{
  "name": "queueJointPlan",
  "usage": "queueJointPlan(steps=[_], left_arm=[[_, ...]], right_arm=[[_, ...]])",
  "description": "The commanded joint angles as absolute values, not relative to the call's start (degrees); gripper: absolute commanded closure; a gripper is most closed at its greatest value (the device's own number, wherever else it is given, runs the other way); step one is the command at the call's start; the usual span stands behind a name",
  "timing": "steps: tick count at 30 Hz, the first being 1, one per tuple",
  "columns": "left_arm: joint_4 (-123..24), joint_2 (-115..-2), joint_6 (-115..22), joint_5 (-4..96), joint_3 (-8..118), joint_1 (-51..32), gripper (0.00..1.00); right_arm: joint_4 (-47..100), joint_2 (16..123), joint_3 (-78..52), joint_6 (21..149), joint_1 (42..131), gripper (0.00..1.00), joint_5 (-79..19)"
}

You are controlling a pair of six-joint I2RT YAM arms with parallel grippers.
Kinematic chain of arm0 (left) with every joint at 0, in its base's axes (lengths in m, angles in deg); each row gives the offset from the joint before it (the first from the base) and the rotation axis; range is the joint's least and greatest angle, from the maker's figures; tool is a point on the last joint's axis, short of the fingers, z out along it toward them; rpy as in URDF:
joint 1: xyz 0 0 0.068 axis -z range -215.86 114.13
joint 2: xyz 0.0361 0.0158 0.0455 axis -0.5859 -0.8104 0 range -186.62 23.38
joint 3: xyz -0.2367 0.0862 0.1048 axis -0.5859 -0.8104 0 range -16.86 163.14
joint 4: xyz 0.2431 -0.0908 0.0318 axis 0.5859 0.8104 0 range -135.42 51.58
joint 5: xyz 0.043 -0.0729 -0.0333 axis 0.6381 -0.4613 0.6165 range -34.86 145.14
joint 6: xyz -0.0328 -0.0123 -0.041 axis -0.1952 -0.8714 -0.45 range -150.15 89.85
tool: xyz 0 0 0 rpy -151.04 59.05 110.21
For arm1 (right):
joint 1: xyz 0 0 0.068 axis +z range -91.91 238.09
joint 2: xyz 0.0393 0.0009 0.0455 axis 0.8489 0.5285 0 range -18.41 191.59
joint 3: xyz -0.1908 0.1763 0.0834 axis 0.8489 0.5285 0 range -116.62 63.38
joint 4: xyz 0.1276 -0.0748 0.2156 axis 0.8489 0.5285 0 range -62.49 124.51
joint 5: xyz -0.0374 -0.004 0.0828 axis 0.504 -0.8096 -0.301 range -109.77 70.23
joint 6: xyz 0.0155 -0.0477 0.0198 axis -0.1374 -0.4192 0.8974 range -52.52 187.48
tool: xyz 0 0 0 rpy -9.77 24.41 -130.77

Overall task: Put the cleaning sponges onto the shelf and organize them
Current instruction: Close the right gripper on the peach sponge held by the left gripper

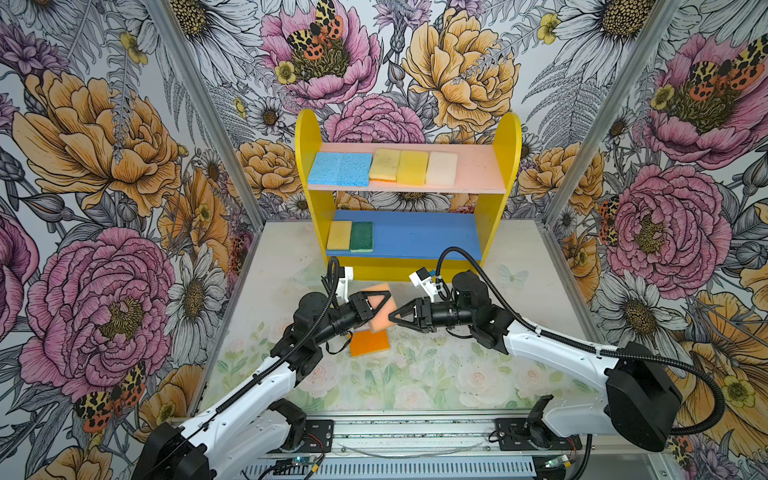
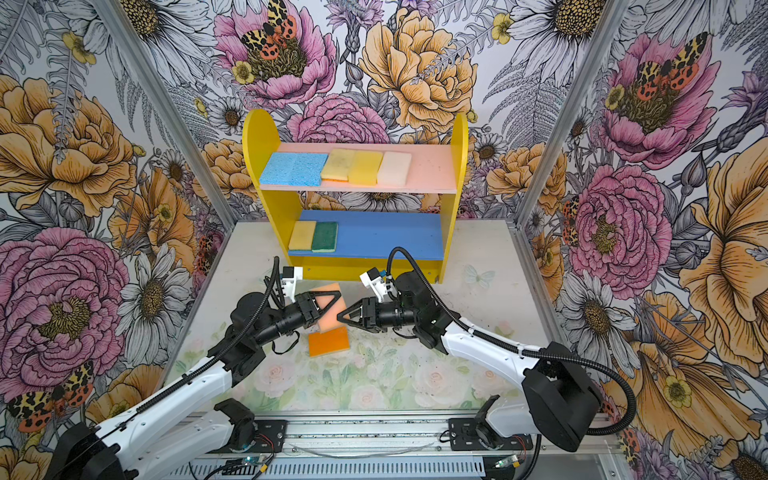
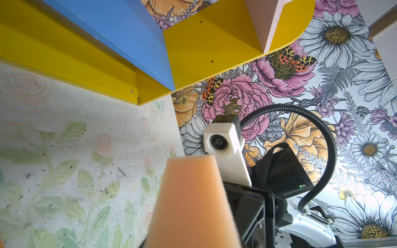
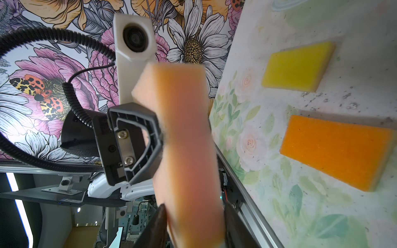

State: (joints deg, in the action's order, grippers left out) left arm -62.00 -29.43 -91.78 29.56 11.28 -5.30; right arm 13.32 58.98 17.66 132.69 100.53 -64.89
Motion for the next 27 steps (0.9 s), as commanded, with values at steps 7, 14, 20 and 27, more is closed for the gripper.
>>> queueJointPlan(steps=[7, 14, 20, 27], left_arm=[[-64.0, -28.7, -92.4, 27.8, 12.3, -5.4, 0.73], [-63.8, -28.3, -91.9, 27.1, 12.3, -5.9, 0.33], [-57.7, -24.7, -89.5, 27.3, 12.6, -7.1, 0.01], [-35.0, -13.2, -83.5, 32.7, 15.1, -11.2, 0.01]], right_arm=[[10.4, 59.1, 16.2, 132.5, 101.0, 0.78, -65.4], [10.4, 59.0, 16.9, 132.4, 100.9, 0.79, -64.7], [10.5, 58.9, 17.3, 132.4, 100.1, 0.78, -64.1], [13.6, 57.7, 17.3, 131.2, 96.9, 0.78, -62.1]])
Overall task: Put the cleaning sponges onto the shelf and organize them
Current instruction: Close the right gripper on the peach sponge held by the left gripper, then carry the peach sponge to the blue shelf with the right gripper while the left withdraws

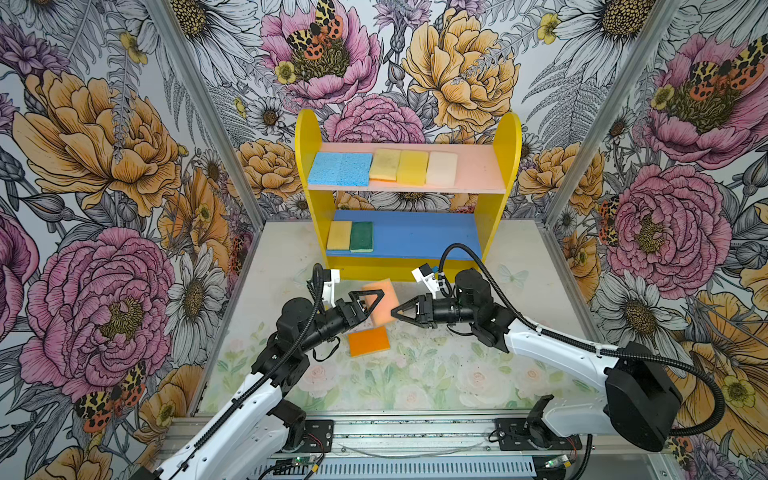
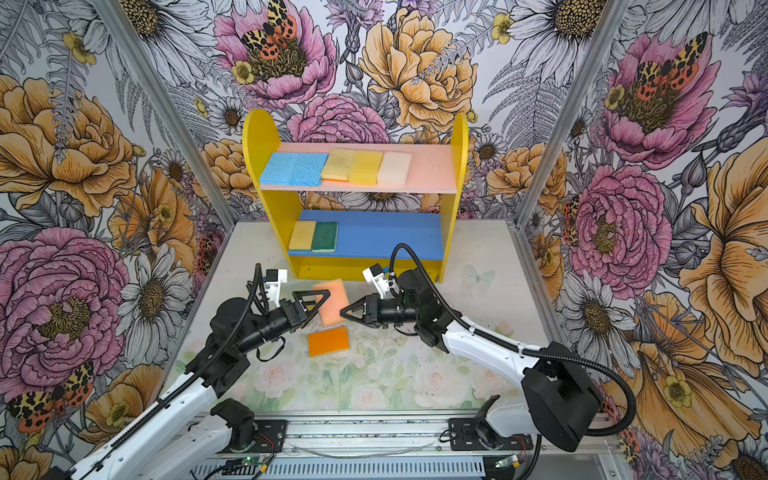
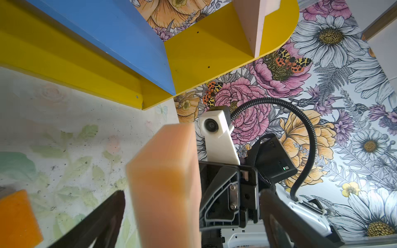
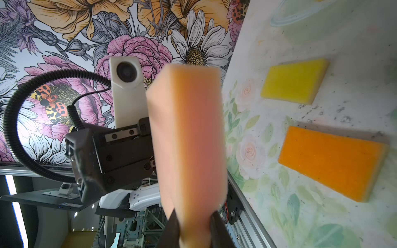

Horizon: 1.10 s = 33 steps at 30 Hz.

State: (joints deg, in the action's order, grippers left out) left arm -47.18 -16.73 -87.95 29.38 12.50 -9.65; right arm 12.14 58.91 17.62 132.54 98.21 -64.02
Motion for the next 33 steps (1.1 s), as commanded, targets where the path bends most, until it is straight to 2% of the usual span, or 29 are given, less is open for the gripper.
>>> queueJointPlan(steps=[1, 6, 16, 27, 33], left_arm=[[-31.0, -11.6, -82.3, 33.8, 16.0, -12.3, 0.01], [-14.4, -7.7, -77.5, 38.1, 21.5, -18.3, 0.01], [1.3, -15.5, -70.8, 41.5, 29.2, -25.9, 0.01], [6.4, -25.1, -71.2, 43.5, 33.3, -29.1, 0.01], [8.1, -29.7, -65.6, 36.3, 36.5, -32.0, 0.01]], right_arm=[[15.9, 57.7, 16.7, 130.0, 96.4, 0.78, -61.3], [30.0, 58.7, 10.5, 122.0, 95.2, 0.77, -55.6], [32.2, 62.7, 4.6, 121.8, 93.0, 0.78, -50.8], [34.3, 64.6, 0.2, 121.2, 92.2, 0.78, -48.8], [34.7, 66.2, -2.4, 121.6, 92.1, 0.78, -45.6]])
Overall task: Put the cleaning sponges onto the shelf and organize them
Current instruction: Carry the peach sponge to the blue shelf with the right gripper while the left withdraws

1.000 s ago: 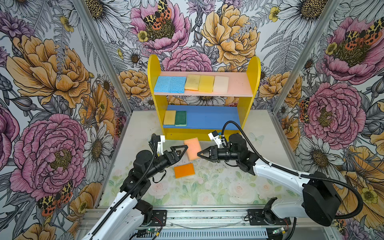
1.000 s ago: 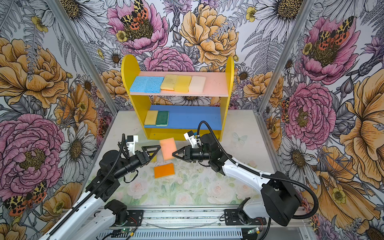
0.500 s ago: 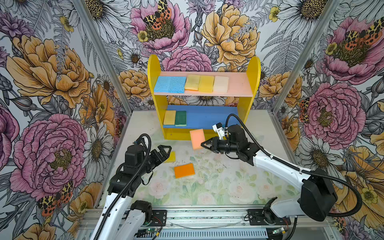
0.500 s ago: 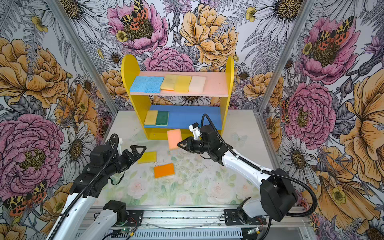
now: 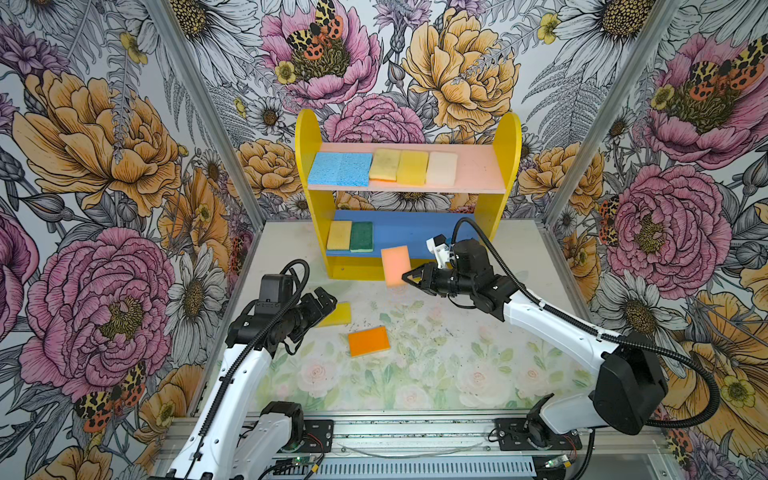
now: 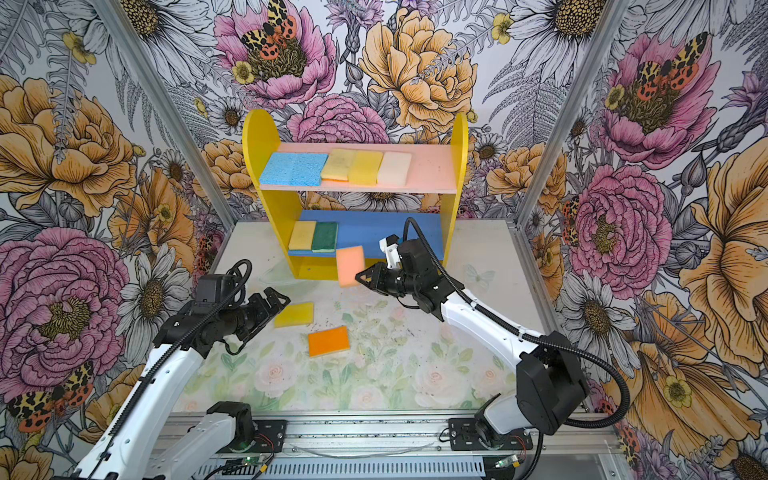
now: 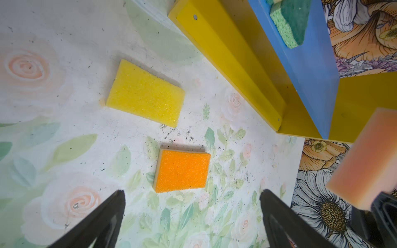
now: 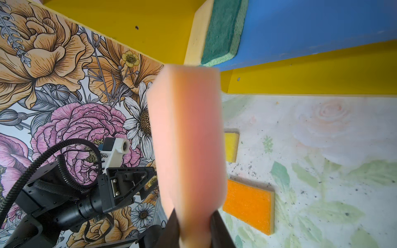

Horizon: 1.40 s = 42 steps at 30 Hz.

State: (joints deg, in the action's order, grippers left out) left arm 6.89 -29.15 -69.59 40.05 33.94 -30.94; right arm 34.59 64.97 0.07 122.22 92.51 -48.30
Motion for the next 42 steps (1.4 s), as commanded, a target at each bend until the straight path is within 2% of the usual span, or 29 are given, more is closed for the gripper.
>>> queueJointPlan(steps=[1, 17, 42], left_arm=[[8.4, -30.0, -64.9, 36.2, 37.0, -32.5, 0.01], [8.1, -31.0, -51.9, 36.6, 36.2, -37.2, 0.01], [4.8, -31.3, -52.5, 34.8, 32.8, -34.9, 0.01]], right_arm=[[34.6, 66.8, -3.1, 121.8, 92.0, 0.77, -45.0], [34.5, 79.6, -15.5, 122.0, 90.9, 0.77, -41.8], [32.0, 93.7, -25.9, 124.4, 87.8, 0.77, -41.8]])
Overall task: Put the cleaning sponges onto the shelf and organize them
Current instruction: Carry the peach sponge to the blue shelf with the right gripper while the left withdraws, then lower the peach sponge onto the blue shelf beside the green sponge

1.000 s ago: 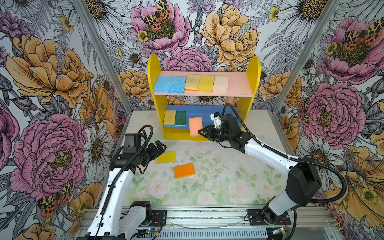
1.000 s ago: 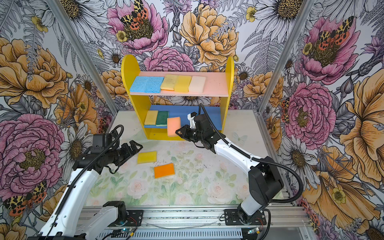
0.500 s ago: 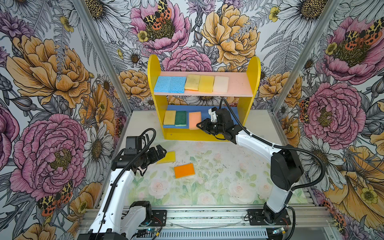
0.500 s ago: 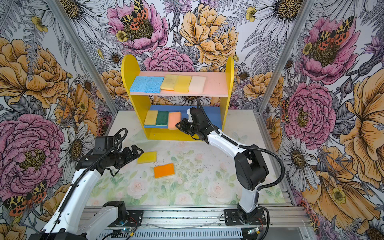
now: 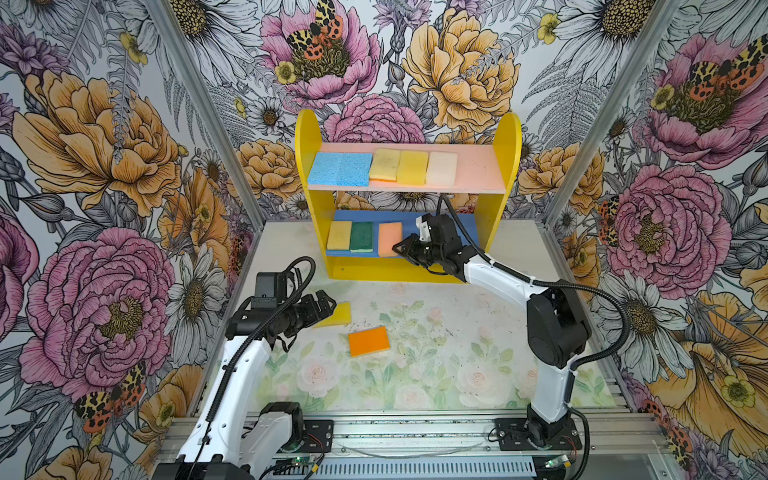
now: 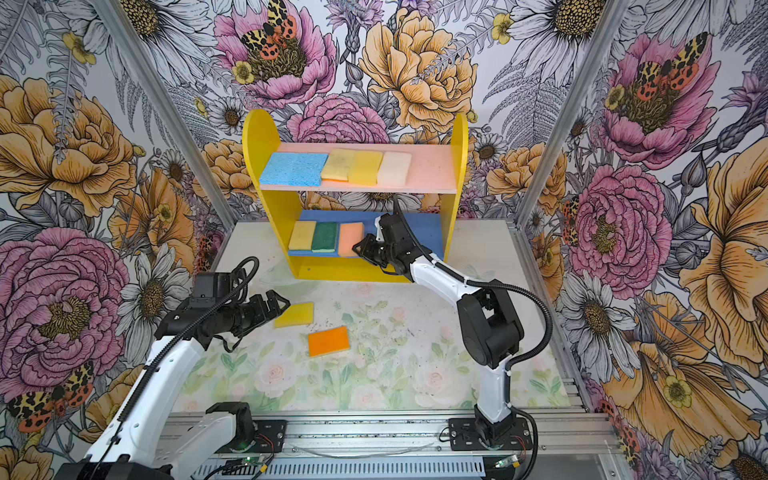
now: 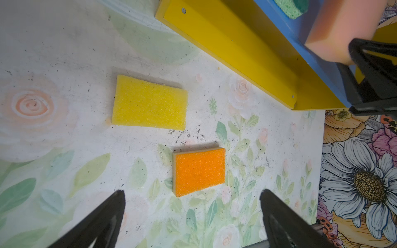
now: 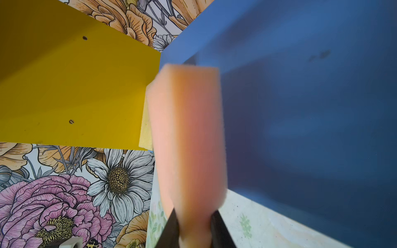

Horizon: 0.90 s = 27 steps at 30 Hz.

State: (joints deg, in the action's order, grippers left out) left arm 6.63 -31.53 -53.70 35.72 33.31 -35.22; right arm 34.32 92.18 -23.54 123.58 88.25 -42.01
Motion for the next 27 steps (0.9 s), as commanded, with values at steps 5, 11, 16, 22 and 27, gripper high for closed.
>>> queueJointPlan(steps=[5, 11, 16, 22, 27], left_arm=[[4.7, -31.3, -52.6, 34.9, 32.6, -34.9, 0.01], [4.7, -31.5, -52.6, 35.0, 32.6, -34.8, 0.01], [4.8, -31.6, -52.6, 34.9, 32.7, -34.7, 0.01], [4.7, -31.5, -52.6, 35.0, 32.5, -34.5, 0.01], [4.7, -31.5, -52.6, 34.9, 32.6, -34.5, 0.01]], right_arm=[[30.5, 95.6, -26.8, 125.4, 87.5, 0.77, -42.0], [28.1, 97.6, -27.5, 127.1, 87.2, 0.77, -43.0], [28.2, 99.2, -29.0, 127.5, 87.2, 0.77, -43.5], [28.1, 100.1, -29.9, 127.7, 87.2, 0.74, -43.6], [28.5, 100.9, -31.2, 127.7, 87.2, 0.73, -44.1]])
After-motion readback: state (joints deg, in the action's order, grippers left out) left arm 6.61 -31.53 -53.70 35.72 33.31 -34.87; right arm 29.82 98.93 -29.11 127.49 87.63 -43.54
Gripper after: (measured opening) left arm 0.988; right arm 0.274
